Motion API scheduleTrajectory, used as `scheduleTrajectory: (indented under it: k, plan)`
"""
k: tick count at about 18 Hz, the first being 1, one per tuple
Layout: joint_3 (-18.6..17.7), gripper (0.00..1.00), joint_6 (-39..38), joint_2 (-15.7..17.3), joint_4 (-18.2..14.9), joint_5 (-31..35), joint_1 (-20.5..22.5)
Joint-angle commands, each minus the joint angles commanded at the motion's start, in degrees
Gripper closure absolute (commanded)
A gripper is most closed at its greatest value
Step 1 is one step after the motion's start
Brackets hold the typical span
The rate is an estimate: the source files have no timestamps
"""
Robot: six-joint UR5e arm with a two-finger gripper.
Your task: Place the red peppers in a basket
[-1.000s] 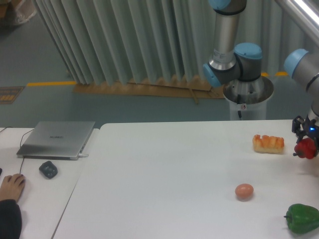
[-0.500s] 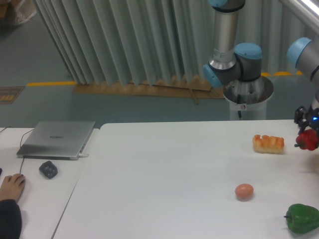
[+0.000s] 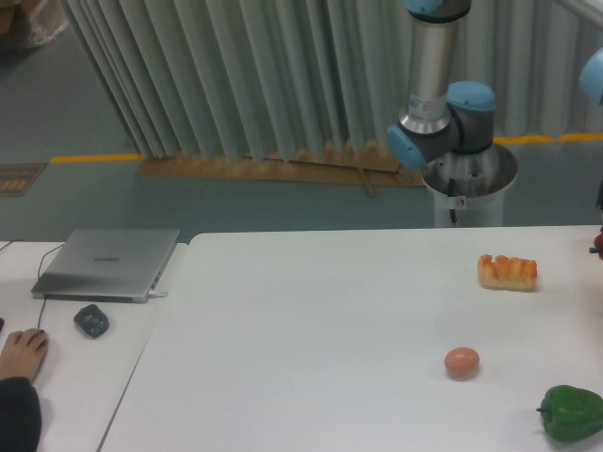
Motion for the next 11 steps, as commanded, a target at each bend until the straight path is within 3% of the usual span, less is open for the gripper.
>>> scheduleTrajectory:
  k: [11]
  plan:
    - [-0.1, 0.78, 12.8, -0.4, 0.9, 1.8, 3.9]
